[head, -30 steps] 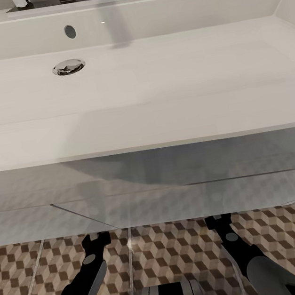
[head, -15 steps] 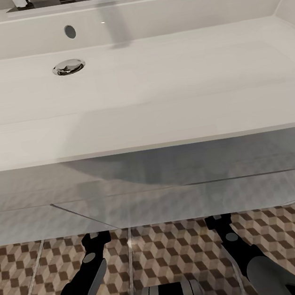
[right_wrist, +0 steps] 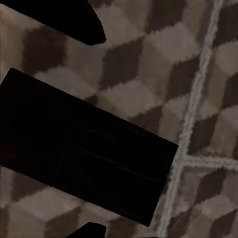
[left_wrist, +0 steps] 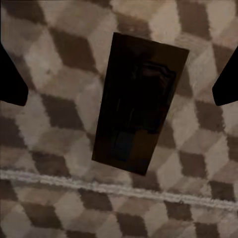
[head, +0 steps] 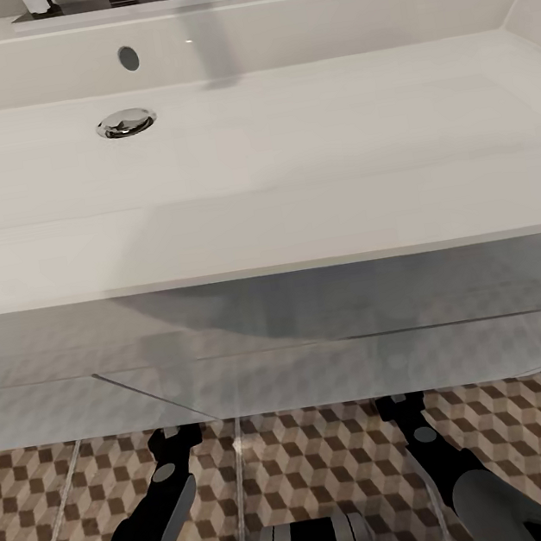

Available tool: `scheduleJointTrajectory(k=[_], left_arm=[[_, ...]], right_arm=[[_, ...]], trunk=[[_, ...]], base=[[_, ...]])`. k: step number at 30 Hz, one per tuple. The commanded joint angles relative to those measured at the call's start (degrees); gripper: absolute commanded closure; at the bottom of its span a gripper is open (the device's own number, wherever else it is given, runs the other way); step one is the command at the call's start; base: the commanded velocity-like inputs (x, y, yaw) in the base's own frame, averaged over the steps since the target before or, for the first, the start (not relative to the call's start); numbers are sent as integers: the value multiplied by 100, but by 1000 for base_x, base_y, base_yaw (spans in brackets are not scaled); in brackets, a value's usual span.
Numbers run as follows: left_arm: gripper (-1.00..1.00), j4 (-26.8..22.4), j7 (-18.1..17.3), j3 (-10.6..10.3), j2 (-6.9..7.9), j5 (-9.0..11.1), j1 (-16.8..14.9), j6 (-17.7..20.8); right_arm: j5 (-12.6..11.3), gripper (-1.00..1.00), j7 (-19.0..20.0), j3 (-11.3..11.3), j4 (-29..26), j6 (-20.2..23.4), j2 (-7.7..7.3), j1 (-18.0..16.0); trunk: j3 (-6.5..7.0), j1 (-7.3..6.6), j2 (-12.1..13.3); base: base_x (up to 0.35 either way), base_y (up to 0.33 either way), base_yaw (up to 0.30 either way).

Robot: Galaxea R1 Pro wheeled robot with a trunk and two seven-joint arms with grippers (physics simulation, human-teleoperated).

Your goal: Take the four mousetraps from the cabinet in the bathroom and place them on the bathroom floor. Make sure all four end up on the same floor surface, and ensure that at least two of them are either under or directly next to the same bathroom sink.

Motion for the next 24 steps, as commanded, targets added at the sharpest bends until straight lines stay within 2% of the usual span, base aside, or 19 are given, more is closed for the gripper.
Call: scheduleJointTrajectory(k=[1, 24], left_arm=[[-100, -6, 53, -39, 10, 51, -3, 1], [-100, -6, 63, -39, 10, 48, -1, 0]], right_arm=[[60, -100, -17, -40, 5, -21, 5, -4], [59, -100, -17, -40, 5, -29, 5, -4]], trunk=[[-3, -1, -1], [-3, -1, -1]], base=[[0, 0, 0], [0, 0, 0]])
